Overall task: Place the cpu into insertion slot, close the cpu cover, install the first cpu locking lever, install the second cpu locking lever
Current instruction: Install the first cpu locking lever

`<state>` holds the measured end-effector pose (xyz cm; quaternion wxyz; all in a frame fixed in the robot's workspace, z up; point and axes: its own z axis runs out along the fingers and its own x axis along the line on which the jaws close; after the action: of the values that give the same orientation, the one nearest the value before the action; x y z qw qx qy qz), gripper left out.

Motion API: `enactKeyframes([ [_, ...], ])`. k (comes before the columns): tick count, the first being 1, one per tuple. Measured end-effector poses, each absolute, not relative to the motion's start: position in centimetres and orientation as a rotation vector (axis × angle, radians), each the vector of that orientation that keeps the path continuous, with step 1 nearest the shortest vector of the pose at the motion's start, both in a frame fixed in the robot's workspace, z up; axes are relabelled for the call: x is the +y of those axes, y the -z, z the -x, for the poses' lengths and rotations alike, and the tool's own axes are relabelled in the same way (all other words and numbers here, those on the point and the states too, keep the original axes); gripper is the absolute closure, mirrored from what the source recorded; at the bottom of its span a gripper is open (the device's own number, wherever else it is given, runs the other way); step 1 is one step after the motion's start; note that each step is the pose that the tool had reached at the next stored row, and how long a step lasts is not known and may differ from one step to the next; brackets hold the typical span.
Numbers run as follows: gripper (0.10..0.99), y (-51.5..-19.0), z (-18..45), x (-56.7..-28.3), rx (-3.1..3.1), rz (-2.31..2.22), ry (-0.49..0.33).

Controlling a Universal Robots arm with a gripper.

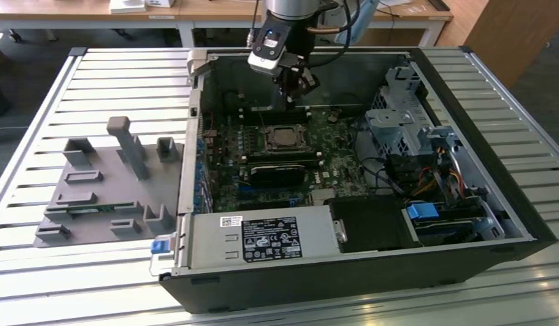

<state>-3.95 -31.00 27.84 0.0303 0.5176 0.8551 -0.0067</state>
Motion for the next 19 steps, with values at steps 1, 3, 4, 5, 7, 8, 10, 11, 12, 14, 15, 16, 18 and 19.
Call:
enactKeyframes([
  [1, 0.98, -27.84, 3.95, -31.0, 2.646, -1.576, 0.023],
  [3, 0.98, -27.84, 3.95, -31.0, 2.666, -1.538, 0.026],
  [4, 0.98, -27.84, 3.95, -31.0, 2.676, -1.518, 0.028],
  [5, 0.98, -27.84, 3.95, -31.0, 2.685, -1.499, 0.03],
  [7, 0.98, -27.84, 3.95, -31.0, 2.705, -1.459, 0.034],
  [8, 0.98, -27.84, 3.95, -31.0, 2.714, -1.439, 0.036],
  [10, 0.98, -27.84, 3.95, -31.0, 2.733, -1.399, 0.039],
  [11, 0.98, -27.84, 3.95, -31.0, 2.741, -1.379, 0.041],
  [12, 0.98, -27.84, 3.95, -31.0, 2.749, -1.361, 0.044],
  [14, 0.98, -27.84, 3.95, -31.0, 2.765, -1.315, 0.057],
  [15, 0.98, -27.84, 3.95, -31.0, 2.775, -1.287, 0.065],
  [16, 0.98, -27.84, 3.95, -31.01, 2.785, -1.26, 0.067],
  [18, 0.98, -27.84, 3.95, -31.0, 2.795, -1.237, 0.066],
  [19, 0.98, -27.84, 3.95, -31.0, 2.8, -1.225, 0.066],
])
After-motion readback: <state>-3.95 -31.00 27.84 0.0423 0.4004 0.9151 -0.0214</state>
